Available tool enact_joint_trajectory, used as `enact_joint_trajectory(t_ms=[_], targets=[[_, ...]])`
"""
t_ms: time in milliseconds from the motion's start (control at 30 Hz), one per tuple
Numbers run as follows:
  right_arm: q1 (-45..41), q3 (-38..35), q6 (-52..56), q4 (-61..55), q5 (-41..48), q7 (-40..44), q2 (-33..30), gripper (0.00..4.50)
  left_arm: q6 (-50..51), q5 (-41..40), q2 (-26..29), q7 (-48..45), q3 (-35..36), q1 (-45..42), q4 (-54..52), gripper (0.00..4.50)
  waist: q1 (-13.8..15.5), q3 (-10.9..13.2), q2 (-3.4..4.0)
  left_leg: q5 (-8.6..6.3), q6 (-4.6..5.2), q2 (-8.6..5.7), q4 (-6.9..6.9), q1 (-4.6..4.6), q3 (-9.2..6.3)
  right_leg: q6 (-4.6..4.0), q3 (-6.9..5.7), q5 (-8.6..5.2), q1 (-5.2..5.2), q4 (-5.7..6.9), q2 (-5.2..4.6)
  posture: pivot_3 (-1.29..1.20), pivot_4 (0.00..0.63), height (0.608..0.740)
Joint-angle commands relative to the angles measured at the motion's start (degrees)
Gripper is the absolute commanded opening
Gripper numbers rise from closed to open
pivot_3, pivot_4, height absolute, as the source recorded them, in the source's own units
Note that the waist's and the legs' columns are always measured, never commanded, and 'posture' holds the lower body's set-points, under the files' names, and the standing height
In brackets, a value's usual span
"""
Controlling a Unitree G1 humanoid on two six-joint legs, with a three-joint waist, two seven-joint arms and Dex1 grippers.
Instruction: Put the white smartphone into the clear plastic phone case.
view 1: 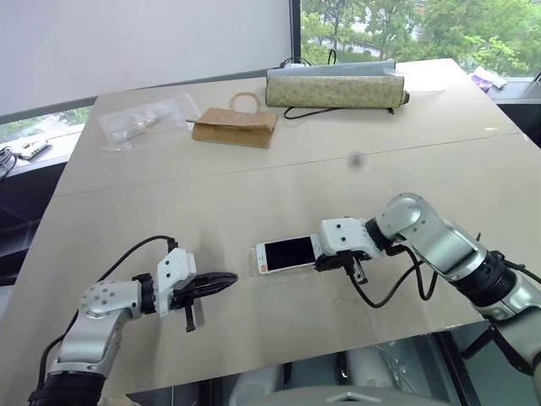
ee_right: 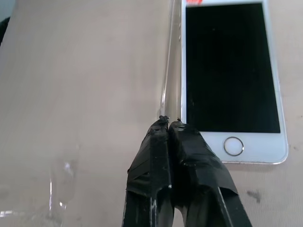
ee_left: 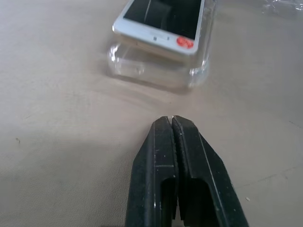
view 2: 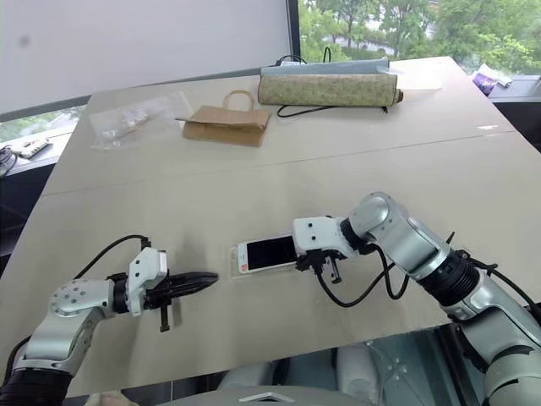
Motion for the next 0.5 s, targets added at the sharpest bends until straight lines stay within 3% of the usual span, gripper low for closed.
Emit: enact_joint_trajectory(t_ms=[33,267,367,500], targets=[[0.40,-2.57,3.03,-4.33,4.33,2.07,0.06,0.00,-0.22,1.11,-0.44,0.89,-1.14,-0.16,1.28,0.08,0.26,0.00,0.00,0.00,0.00,0.00,0.00,0.00,0.00,0.00,0.00,0.00,0.00,0.00,0.00,0.00,0.150,0.740],[-4.52,-9.20,7.96,-0.72,9.39,-5.46,9.67,0.00,0.57,1.15,-0.93,2.09,-1.48,-0.04,-0.08,0.08,0.79,0.00,0.01,0.00,0.00,0.00,0.01,0.02,-0.03,0.00,-0.02,0.00,0.03,0.02,-0.01,0.00,0.150,0.740],[-8.24,-9.47,5.12,7.25,4.96,-13.07,14.74,0.00,1.20,0.95,-0.93,2.66,-1.58,-0.01,-0.90,0.08,0.75,-0.01,0.02,0.00,0.00,-0.03,0.01,0.05,-0.03,0.00,-0.01,0.00,0.04,0.03,-0.01,0.00,0.150,0.740],[-10.97,-5.45,-2.78,16.59,-2.34,-17.42,16.87,0.00,2.54,0.99,-1.15,3.70,-2.18,-0.36,-2.42,0.08,0.94,-0.03,-0.01,0.00,0.00,-0.06,0.01,0.01,-0.09,0.00,-0.12,0.00,0.04,0.00,-0.01,0.00,0.150,0.740]])
